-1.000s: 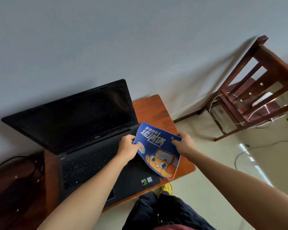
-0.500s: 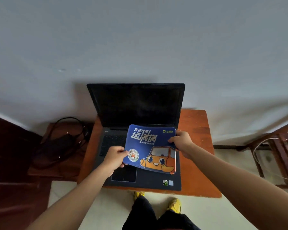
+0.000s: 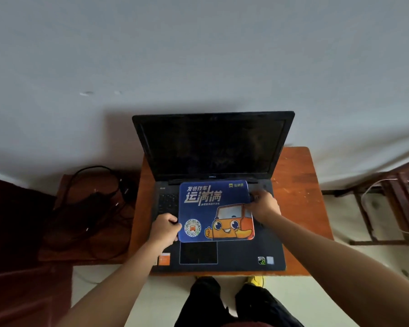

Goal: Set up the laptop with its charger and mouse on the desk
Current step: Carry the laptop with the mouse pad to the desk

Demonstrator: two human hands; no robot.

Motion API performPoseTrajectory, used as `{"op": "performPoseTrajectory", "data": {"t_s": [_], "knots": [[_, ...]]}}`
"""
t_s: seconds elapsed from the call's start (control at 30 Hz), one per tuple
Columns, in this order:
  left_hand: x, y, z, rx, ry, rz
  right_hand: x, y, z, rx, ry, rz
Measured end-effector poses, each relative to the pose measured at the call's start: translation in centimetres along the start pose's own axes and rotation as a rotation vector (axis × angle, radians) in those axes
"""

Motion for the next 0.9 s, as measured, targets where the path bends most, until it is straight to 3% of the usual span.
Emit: {"op": "performPoseTrajectory", "data": {"t_s": [0.33,0.53,0.67,0.9], "knots": [[-0.3,-0.7,-1.4,-0.07,-0.064,-0.149,0.8,-0.3,0.0,0.057,-0.003,0.175],[-0.5,3.8,-2.2,0.29,-0.13,-0.306,3.6,2.7,0.3,0.294,-0.072,0.151],[-1.2,4.3,-3.4,0.276,-0.013,-0.202,7.0,1.5,0.2,0.206,-0.266,0.06],[-0.8,3.6,-4.0,0.327,0.027,-0.207,7.1,0.2,-0.4,0.22,-0.306,0.06]]}}
Point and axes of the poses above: each hand's wrist, its own z-axis away from the middle knuckle, its own y-axis out of the back of the hand, x = y × z, the point moved 6 cm from there along -z, towards the middle knuckle, and after that the axes turned 1 degree about y, right-handed, at the moved point
